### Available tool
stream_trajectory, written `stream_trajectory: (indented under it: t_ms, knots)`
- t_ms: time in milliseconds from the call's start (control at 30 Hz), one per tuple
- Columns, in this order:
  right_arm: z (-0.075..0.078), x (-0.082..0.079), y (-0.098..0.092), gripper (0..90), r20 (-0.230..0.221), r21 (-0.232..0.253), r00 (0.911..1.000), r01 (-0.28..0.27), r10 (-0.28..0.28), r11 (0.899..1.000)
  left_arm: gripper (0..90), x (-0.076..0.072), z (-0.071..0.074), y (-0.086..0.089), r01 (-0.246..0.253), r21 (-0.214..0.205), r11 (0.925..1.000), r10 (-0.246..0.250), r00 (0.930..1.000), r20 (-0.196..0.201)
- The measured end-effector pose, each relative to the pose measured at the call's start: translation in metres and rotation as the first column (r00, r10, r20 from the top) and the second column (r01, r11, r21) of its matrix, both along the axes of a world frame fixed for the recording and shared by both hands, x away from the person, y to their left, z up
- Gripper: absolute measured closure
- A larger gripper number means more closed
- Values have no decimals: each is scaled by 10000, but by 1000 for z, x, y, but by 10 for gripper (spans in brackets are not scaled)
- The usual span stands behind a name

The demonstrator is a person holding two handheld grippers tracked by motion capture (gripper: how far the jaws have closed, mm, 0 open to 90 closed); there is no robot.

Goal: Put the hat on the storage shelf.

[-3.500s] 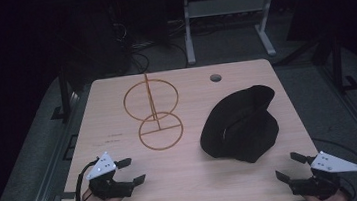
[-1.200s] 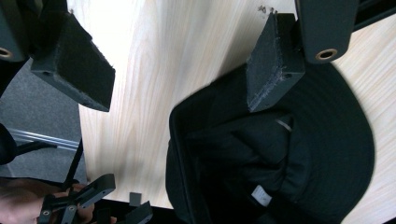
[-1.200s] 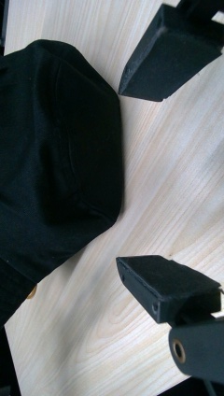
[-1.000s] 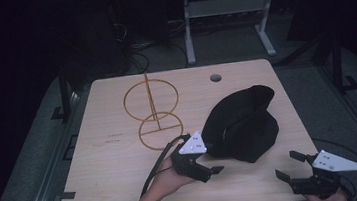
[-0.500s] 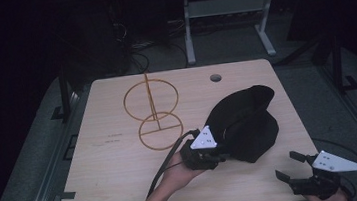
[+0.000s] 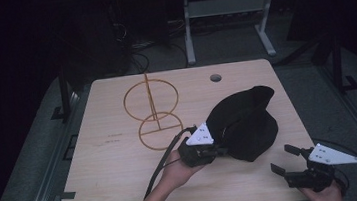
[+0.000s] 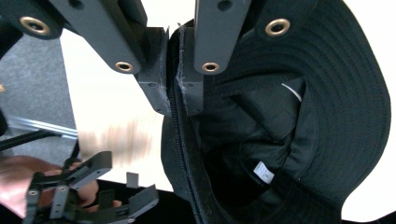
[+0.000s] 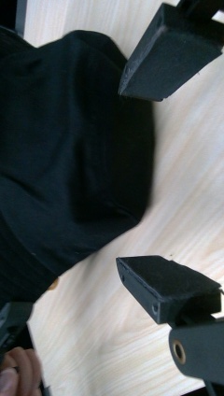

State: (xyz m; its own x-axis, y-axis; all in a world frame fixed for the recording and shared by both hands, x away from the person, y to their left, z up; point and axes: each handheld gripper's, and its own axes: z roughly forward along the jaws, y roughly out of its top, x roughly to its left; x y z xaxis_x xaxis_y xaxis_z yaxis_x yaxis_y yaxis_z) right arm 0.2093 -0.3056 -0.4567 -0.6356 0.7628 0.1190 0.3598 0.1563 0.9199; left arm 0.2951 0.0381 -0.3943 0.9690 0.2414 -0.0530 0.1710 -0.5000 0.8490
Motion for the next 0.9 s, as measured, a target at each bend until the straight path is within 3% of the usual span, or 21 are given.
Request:
stream_trajectory:
  t_ms: [133, 500, 767, 833, 900]
  knots:
    - [6, 8, 2, 139, -59, 191, 10000, 69, -68, 9998, 847, 3, 9, 5, 56, -271, 9996, -59, 9999, -123]
    - [18, 27, 8, 139, 443, 193, 9990, -65, 57, 9998, 850, 6, 23, 16, 36, -944, 9955, -64, 9996, -293]
    - [15, 36, 7, 140, 71, 816, 9996, -272, 267, 9963, 851, 5, 26, 18, 276, -961, 9950, -308, 9990, -319]
    - [14, 38, 8, 140, 69, 802, 9994, -337, 333, 9962, 851, 6, 26, 18, 305, -962, 9949, -334, 9990, -292]
    - [12, 41, 13, 145, -33, 496, 9981, -607, 609, 9969, 852, 6, 26, 17, 312, -1003, 9945, -342, 9990, -282]
